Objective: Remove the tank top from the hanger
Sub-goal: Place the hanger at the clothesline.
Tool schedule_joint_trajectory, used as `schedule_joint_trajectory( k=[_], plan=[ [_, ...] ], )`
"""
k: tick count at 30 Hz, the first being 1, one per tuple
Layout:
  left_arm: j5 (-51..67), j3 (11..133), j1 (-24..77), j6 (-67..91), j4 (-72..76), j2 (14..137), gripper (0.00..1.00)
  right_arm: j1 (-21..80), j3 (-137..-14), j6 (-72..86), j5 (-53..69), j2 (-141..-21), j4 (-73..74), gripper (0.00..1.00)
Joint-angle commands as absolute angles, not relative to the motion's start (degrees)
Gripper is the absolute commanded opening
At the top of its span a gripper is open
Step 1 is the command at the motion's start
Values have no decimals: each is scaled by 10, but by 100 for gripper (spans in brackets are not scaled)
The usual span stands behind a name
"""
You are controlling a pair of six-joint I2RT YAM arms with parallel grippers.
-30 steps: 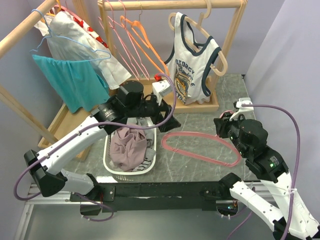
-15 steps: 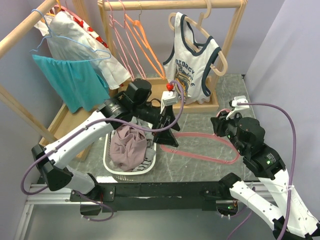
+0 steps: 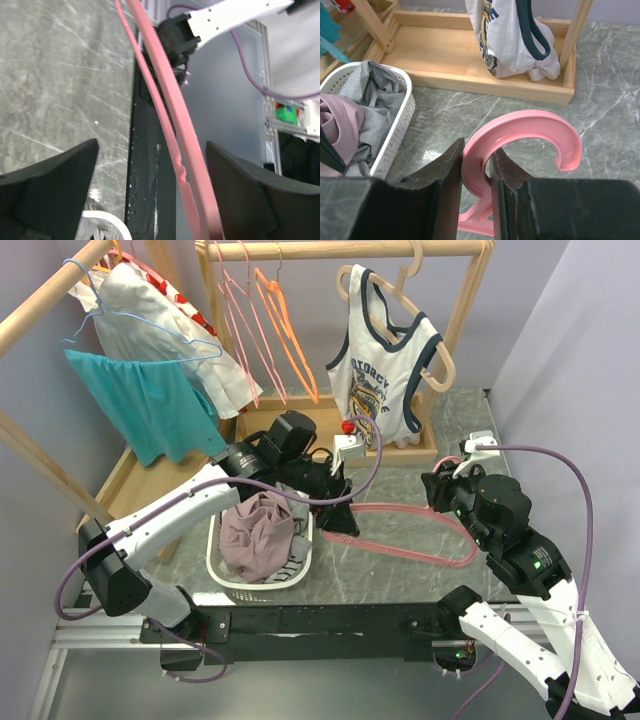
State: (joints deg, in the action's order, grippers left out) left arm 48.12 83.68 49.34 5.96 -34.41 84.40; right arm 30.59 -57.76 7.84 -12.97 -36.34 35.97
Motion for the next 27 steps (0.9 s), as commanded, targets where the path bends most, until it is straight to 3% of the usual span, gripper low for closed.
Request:
schedule_joint_trajectory(
  k=[1, 2, 5, 6, 9, 12, 14, 15, 17, 20, 24, 27],
  plan=[
    [412, 838, 501, 88, -302, 826, 89, 304, -595, 81, -134, -361, 329, 0],
    [405, 840, 501, 90, -302, 827, 86, 304, -593, 82, -136, -360, 329, 0],
    [394, 849, 503, 91, -305, 830, 50, 304, -590, 83, -135, -360, 330, 0],
    [393, 849, 504, 92, -304, 829, 29, 304, -590, 83, -136, -360, 330, 0],
    [390, 852, 507, 91, -308, 829, 1, 303, -588, 83, -138, -360, 330, 0],
    [388, 853, 514, 88, -314, 832, 1, 304, -586, 85, -139, -357, 324, 0],
    [374, 858, 521, 84, -323, 834, 1, 303, -585, 90, -142, -352, 322, 7],
    [355, 860, 524, 86, -330, 831, 1, 304, -584, 91, -143, -350, 321, 17],
    [307, 852, 529, 95, -322, 824, 1, 303, -584, 99, -149, -344, 318, 18],
    [255, 844, 530, 106, -328, 813, 1, 304, -587, 114, -165, -338, 323, 34],
    [201, 818, 531, 134, -331, 783, 1, 304, -599, 127, -181, -332, 331, 49],
    [179, 789, 531, 152, -320, 753, 1, 303, -608, 129, -181, -331, 334, 50]
  ],
)
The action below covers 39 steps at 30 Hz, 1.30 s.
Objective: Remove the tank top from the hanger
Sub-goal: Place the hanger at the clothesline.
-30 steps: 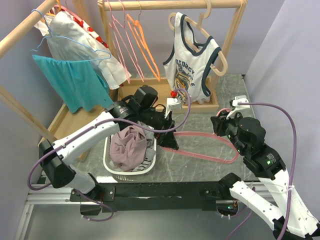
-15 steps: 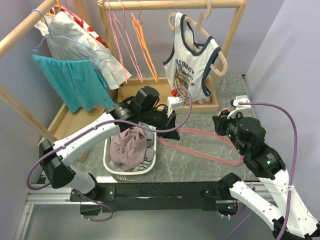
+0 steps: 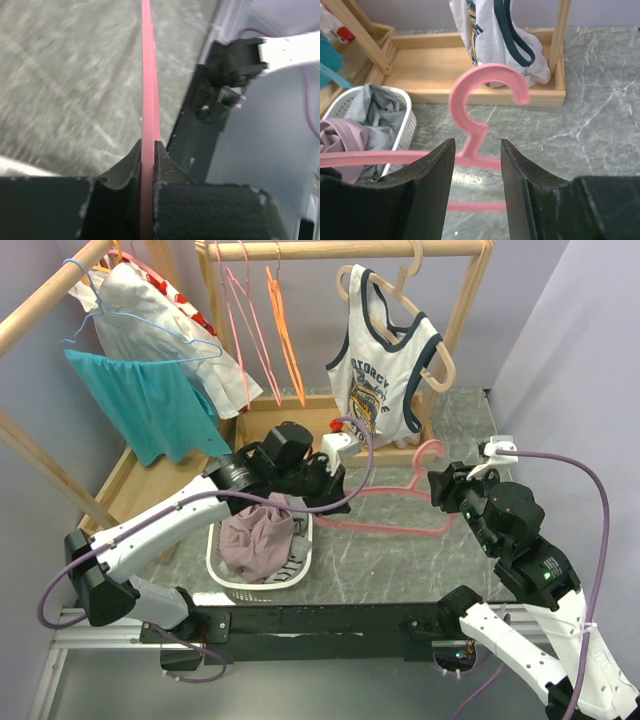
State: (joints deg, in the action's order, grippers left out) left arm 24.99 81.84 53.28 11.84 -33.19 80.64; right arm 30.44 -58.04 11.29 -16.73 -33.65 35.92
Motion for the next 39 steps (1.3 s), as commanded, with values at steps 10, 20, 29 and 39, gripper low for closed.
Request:
schedule_joint_trajectory(
  k=[10, 20, 29, 39],
  plan=[
    [44, 801, 548, 240, -379, 651, 1, 304, -600, 145, -200, -312, 330, 51],
    [-197, 875, 591, 289, -461, 650, 1, 304, -599, 156, -212, -311, 340, 51],
    [-336, 900, 597, 235, -384, 700, 1, 303, -587, 160, -219, -308, 343, 52],
    [-437, 1005, 587, 128, -291, 815, 1, 304, -572, 167, -221, -309, 345, 52]
  ],
)
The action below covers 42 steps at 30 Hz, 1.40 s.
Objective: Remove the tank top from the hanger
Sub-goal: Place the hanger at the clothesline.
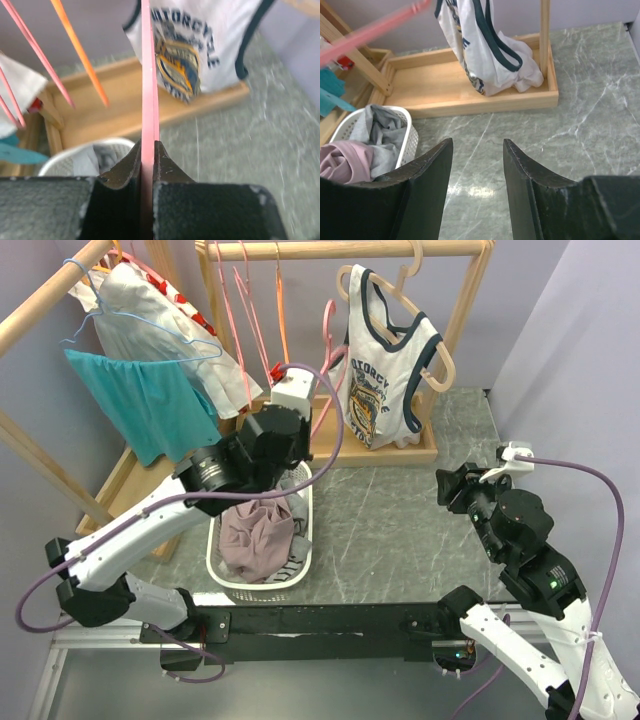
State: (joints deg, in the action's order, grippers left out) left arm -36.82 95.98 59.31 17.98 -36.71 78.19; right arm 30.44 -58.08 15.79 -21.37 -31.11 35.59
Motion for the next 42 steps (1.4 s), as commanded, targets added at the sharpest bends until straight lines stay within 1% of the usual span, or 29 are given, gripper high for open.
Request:
schedule_joint_trajectory(
  k=[1, 4, 8, 12, 15, 22, 26, 32, 37, 42],
  plan=[
    [-441, 1017, 582, 127, -284, 833, 1, 303, -570, 171, -219, -309, 345, 52],
    [-433, 1055, 553, 137, -277, 873, 1, 303, -564, 179, -202, -312, 345, 52],
    [-470, 1067, 541, 118, -250, 897, 1, 303, -561, 186, -192, -310, 351, 52],
    [-473, 1046, 541, 95, -203, 880, 1, 303, -551, 185, -199, -302, 351, 52],
    [-475, 1062, 541, 87, -206, 875, 1, 304, -550, 185, -200, -307, 352, 52],
    [-486, 1056, 541, 55, -169, 851, 1, 303, -548, 189, -187, -327, 337, 52],
    [-501, 1049, 541, 27, -128, 852, 1, 303, -548, 187, -183, -332, 331, 52],
    [-487, 1027, 540, 19, -77, 831, 1, 303, -547, 189, -191, -330, 342, 52],
    [-488, 1075, 529, 20, -125, 872, 1, 303, -543, 191, -194, -323, 342, 52],
    [-461, 1073, 498, 54, -140, 907, 1, 304, -548, 189, -194, -327, 344, 52]
  ],
)
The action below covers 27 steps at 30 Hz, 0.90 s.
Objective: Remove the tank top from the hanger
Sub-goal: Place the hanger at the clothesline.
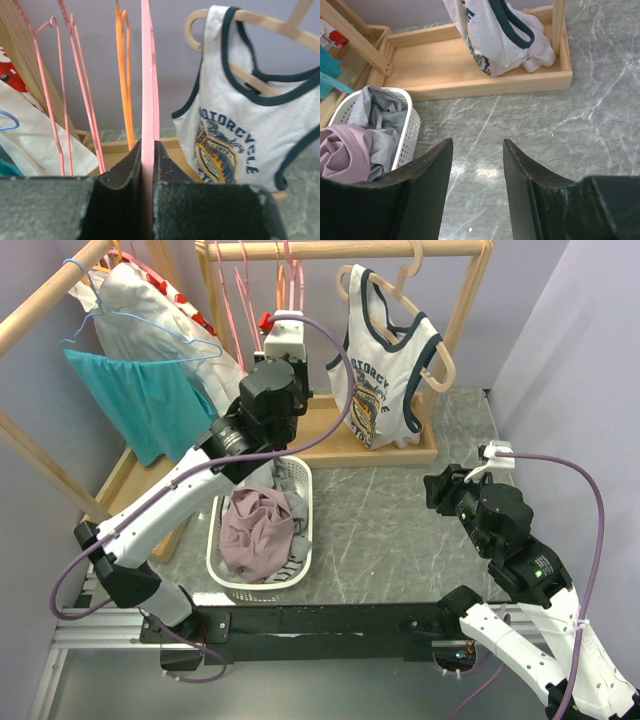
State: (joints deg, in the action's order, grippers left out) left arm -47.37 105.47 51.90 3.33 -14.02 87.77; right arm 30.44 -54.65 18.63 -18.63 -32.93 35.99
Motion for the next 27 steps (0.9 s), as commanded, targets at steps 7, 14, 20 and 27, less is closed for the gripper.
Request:
schedule_joint_trajectory(
  k=[7, 14, 20, 27],
  plan=[
    [-427, 1071, 491, 77, -144, 930, 1, 303, -543, 190, -202, -316, 353, 52],
    [-419, 1048, 491, 91, -149, 916, 15, 303, -534, 193, -204, -315, 350, 52],
    [-410, 998, 491, 93, -134, 871, 44, 303, -556, 207, -279, -350, 370, 76],
    [-401, 970, 491, 105, -140, 823, 99, 303, -605, 205, -286, -414, 367, 79]
  ],
)
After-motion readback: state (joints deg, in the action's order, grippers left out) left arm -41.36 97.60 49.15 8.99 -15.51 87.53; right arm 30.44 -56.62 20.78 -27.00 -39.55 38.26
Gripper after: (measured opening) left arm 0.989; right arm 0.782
